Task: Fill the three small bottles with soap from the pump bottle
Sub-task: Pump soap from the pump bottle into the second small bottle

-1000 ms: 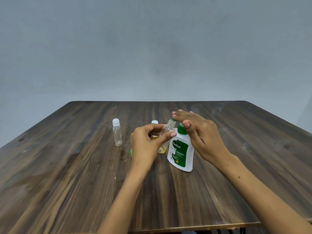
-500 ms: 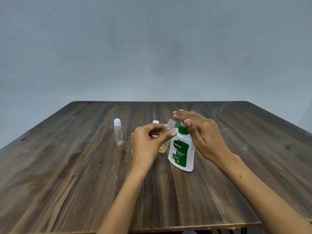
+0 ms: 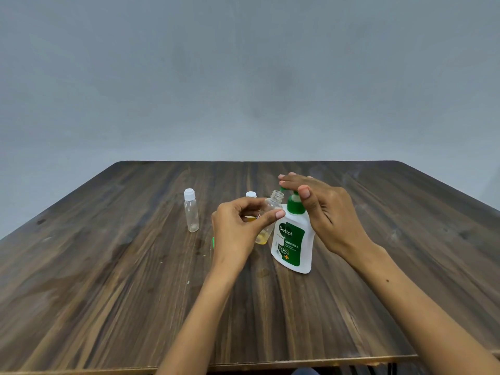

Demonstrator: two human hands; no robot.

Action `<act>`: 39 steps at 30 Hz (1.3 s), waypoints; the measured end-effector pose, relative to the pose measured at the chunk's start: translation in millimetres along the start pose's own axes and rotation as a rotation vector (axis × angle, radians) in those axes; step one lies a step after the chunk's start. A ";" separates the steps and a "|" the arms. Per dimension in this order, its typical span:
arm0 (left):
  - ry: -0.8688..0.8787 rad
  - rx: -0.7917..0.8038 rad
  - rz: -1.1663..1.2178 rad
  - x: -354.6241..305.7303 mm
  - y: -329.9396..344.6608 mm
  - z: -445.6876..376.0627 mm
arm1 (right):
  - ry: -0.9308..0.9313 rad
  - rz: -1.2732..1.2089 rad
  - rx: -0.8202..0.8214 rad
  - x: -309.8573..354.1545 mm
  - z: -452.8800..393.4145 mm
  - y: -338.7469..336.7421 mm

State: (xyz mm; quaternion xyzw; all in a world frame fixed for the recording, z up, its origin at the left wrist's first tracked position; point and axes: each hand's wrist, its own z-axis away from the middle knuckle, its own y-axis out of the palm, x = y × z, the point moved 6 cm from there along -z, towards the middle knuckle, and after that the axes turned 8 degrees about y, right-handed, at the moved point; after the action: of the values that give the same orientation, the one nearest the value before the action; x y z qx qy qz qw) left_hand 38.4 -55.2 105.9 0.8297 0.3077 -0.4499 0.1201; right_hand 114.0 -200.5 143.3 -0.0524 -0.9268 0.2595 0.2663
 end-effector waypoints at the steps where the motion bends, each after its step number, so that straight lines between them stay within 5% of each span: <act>1: -0.001 -0.003 -0.001 0.2 -0.2 -0.2 | 0.004 -0.010 -0.002 -0.5 0.9 0.4; 39: -0.009 -0.012 -0.008 1.8 0.7 -2.3 | 0.014 -0.004 -0.019 -2.2 1.6 1.5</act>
State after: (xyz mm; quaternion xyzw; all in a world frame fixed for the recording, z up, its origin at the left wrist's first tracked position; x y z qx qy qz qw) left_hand 41.2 -53.9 105.6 0.8257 0.3131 -0.4524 0.1250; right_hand 115.0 -200.4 140.4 -0.0551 -0.9275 0.2496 0.2727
